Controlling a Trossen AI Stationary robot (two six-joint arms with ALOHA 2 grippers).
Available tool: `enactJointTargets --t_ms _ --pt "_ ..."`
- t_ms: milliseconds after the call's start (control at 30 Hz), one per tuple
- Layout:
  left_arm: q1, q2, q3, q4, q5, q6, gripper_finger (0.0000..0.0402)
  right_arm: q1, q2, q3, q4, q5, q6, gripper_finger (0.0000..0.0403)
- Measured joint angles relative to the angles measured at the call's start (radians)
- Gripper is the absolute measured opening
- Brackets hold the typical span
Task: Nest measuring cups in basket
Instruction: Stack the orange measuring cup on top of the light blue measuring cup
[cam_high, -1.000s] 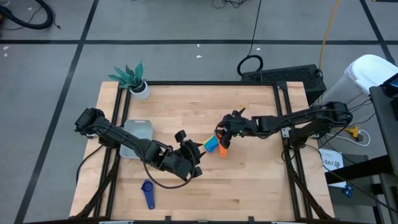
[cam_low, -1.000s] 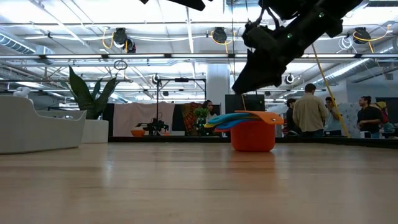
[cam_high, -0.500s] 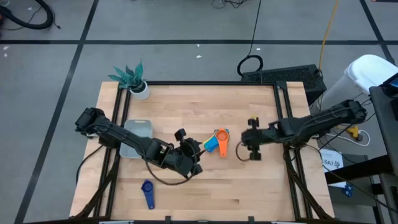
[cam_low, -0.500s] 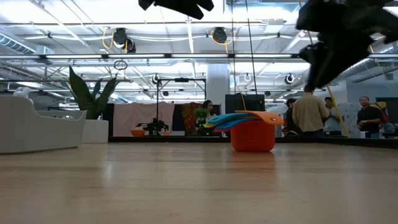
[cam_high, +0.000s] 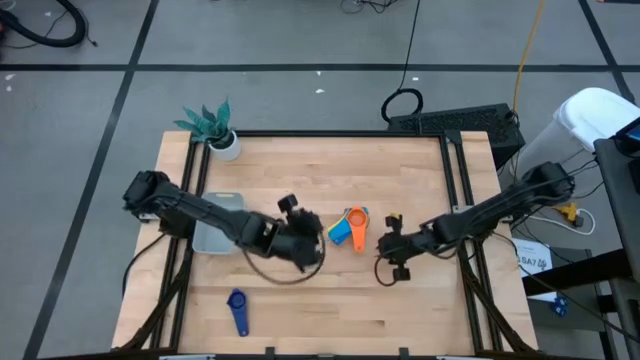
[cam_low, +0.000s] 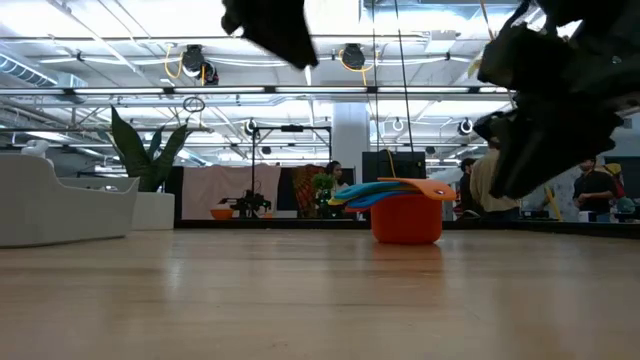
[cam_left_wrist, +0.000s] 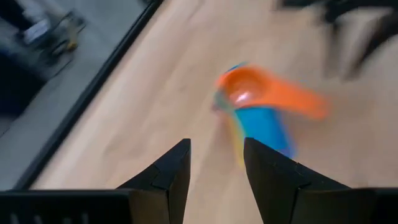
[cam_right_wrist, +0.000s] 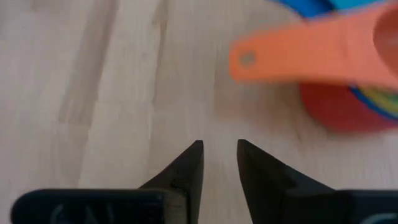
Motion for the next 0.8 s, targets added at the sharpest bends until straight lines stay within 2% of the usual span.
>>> enactJointTargets --t_ms 100,200,267,500,800 --pt "0.057 0.000 0.000 -0.063 0.001 -0.017 0.0152 -0.001 0.021 0.000 0.056 0.002 -0.018 0.0058" --pt "0.095 0.000 0.000 -0.058 0.035 0.003 0.0152 -0.005 0.035 0.000 0.067 0.002 -0.031 0.0017" --pt "0.108 0.000 0.000 -0.051 0.041 0.026 0.0152 -0.005 0.044 0.000 0.059 0.004 -0.044 0.0005" --pt "0.139 0.000 0.000 -0.031 0.044 0.045 0.0152 -0.030 0.107 0.000 0.081 0.029 -0.094 0.0001" --pt "0.138 0.000 0.000 -0.029 0.044 0.037 0.0152 -0.070 0.196 0.000 0.265 0.001 -0.120 0.0000"
